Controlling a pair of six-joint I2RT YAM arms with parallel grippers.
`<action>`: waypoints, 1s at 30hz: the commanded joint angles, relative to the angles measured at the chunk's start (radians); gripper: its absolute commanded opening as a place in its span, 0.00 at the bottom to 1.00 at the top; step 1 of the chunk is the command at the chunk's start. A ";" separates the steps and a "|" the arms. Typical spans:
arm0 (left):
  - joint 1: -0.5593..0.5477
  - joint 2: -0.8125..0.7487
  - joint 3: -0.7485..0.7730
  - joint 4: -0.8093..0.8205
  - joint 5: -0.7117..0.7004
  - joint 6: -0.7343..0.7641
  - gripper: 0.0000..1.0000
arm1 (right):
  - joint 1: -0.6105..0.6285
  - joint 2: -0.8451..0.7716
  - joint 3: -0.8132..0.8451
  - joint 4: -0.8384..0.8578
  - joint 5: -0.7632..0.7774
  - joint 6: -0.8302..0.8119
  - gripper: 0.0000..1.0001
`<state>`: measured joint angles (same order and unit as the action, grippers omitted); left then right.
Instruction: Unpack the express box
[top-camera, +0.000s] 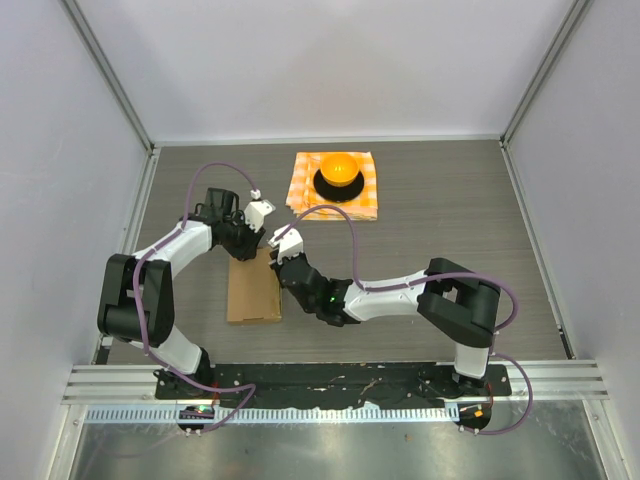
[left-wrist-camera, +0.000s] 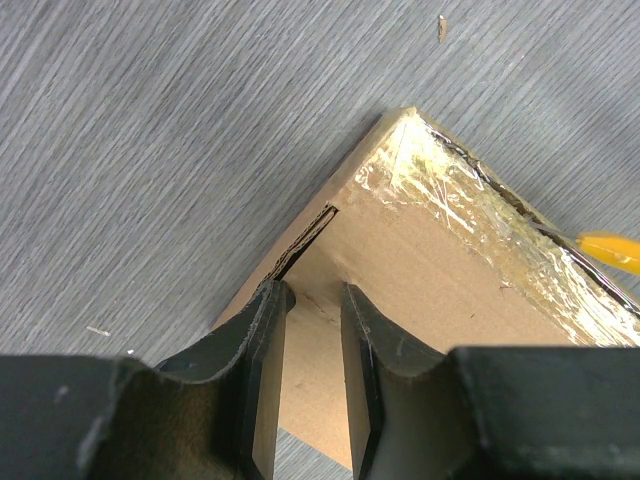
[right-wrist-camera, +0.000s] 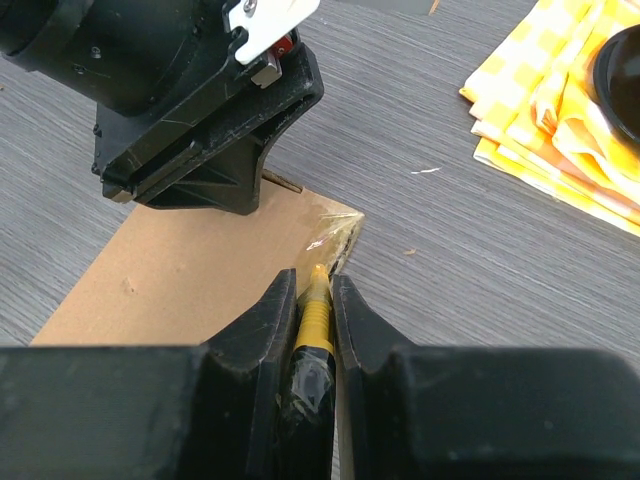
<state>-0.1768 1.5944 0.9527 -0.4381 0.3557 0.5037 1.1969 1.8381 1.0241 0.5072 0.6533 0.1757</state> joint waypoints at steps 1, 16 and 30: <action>-0.004 0.058 -0.048 -0.133 -0.038 -0.021 0.31 | 0.006 -0.039 0.042 0.047 0.026 -0.007 0.01; -0.006 0.053 -0.052 -0.133 -0.044 -0.017 0.31 | 0.006 -0.027 0.025 0.051 0.025 -0.007 0.01; -0.004 0.056 -0.052 -0.133 -0.046 -0.017 0.30 | 0.006 0.004 0.027 0.040 0.009 0.024 0.01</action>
<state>-0.1768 1.5944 0.9527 -0.4377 0.3553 0.5037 1.1976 1.8393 1.0248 0.5072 0.6537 0.1764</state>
